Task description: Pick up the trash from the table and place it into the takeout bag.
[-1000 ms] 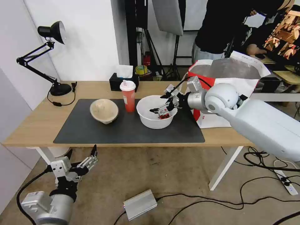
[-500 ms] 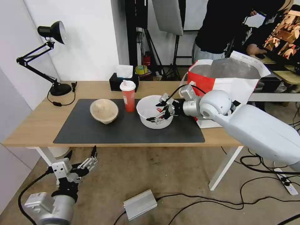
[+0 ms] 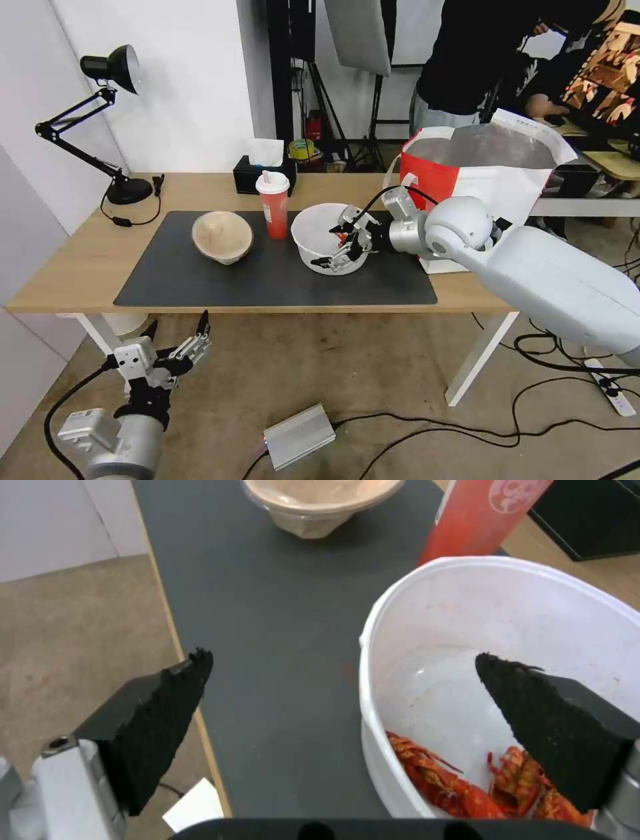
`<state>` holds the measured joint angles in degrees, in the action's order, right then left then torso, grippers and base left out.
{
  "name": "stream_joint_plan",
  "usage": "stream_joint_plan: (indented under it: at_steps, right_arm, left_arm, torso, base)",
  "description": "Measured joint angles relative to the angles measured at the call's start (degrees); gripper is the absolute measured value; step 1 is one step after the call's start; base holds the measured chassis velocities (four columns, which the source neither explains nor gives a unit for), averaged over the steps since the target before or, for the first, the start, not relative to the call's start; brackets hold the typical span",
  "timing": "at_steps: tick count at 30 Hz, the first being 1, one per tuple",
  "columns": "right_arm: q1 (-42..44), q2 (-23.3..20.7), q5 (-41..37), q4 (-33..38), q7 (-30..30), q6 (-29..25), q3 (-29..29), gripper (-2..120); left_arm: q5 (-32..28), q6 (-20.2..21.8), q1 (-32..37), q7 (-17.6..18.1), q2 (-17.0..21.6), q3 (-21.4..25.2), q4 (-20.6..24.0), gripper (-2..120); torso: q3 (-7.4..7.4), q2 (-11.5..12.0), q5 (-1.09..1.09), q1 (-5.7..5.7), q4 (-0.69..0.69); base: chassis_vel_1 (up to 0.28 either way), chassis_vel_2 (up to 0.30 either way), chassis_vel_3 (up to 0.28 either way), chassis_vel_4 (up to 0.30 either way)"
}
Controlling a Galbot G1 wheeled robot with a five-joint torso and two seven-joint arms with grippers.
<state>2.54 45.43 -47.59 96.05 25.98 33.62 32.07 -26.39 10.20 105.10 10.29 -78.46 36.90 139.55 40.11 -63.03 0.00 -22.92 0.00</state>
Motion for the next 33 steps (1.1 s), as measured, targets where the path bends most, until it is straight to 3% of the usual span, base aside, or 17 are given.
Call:
stream_joint_plan:
  at_steps: [33]
  right_arm:
    - [-3.16,3.48,3.56,-5.66,2.65,-1.32,3.74,100]
  left_arm:
    - [0.42,0.00,-0.53,-0.08,-0.38,-0.94,-0.45,100]
  torso:
    - [0.00,0.00,0.00,0.00,0.00]
  base:
    - [0.000,0.000,0.000,0.000]
